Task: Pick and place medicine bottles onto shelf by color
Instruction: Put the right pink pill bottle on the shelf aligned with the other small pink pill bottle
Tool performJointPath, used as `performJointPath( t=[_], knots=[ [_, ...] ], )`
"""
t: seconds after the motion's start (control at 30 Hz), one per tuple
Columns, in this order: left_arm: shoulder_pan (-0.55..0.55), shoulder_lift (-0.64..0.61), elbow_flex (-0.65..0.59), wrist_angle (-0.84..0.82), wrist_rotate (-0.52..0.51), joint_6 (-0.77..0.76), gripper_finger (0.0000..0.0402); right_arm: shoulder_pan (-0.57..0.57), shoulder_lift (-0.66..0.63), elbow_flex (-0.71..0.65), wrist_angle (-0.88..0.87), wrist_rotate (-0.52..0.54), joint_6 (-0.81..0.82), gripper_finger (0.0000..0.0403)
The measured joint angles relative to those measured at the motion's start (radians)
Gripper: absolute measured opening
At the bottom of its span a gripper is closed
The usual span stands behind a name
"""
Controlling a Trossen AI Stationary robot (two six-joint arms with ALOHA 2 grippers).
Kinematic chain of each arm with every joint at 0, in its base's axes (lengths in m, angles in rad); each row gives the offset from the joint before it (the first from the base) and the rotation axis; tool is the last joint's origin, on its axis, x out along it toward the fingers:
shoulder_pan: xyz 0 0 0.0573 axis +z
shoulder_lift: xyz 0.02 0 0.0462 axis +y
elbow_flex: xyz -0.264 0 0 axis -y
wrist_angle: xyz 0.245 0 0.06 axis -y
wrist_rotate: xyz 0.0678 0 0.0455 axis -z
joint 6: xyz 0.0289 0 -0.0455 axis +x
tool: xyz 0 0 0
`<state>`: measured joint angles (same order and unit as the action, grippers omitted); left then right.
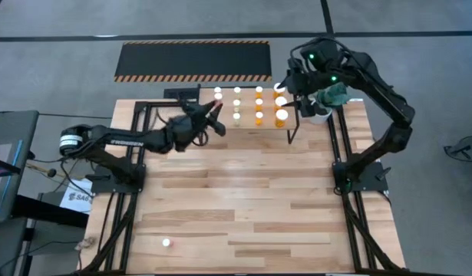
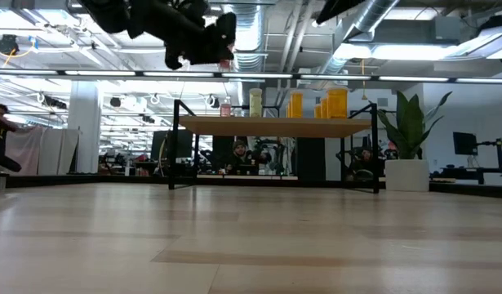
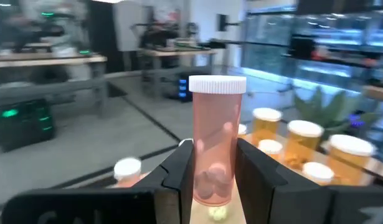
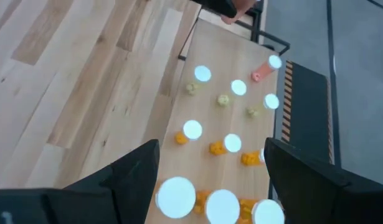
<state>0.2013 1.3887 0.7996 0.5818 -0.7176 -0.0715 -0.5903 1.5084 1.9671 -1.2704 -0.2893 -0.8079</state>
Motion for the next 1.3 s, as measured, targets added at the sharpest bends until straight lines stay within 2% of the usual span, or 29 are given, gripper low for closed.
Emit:
performJointPath(
  t=[0.2,0.27,0.33,0.5,0.8,1.17,1.3],
  knots=[
    [-0.102,0.173,0.005,0.178,-0.255,-0.007,0.0078,0.006,0.020,-0.014,0.014,-0.001,-0.035,0.0309],
    [-0.123,0.220,0.009,0.226,-0.378,0.016,0.0078,0.004,0.019,-0.014,0.041,-0.001,-0.037,0.0309],
    [-0.130,0.249,0.010,0.256,-0.453,0.019,0.0078,0.004,0.014,-0.012,0.051,-0.002,-0.038,0.0309],
    [-0.122,0.303,0.010,0.260,-0.461,-0.084,0.0078,-0.001,0.014,-0.012,0.057,-0.002,-0.039,0.0309],
    [-0.099,0.418,0.010,0.255,-0.474,-0.133,0.0078,-0.016,0.012,-0.013,0.078,-0.021,-0.038,0.0309],
    [-0.065,0.430,0.010,0.270,-0.473,-0.126,0.0079,-0.021,0.009,-0.013,0.079,-0.048,-0.031,0.0309],
    [-0.064,0.430,0.010,0.267,-0.466,-0.131,0.0095,-0.021,0.009,-0.013,0.077,-0.048,-0.030,0.0309]
  ],
)
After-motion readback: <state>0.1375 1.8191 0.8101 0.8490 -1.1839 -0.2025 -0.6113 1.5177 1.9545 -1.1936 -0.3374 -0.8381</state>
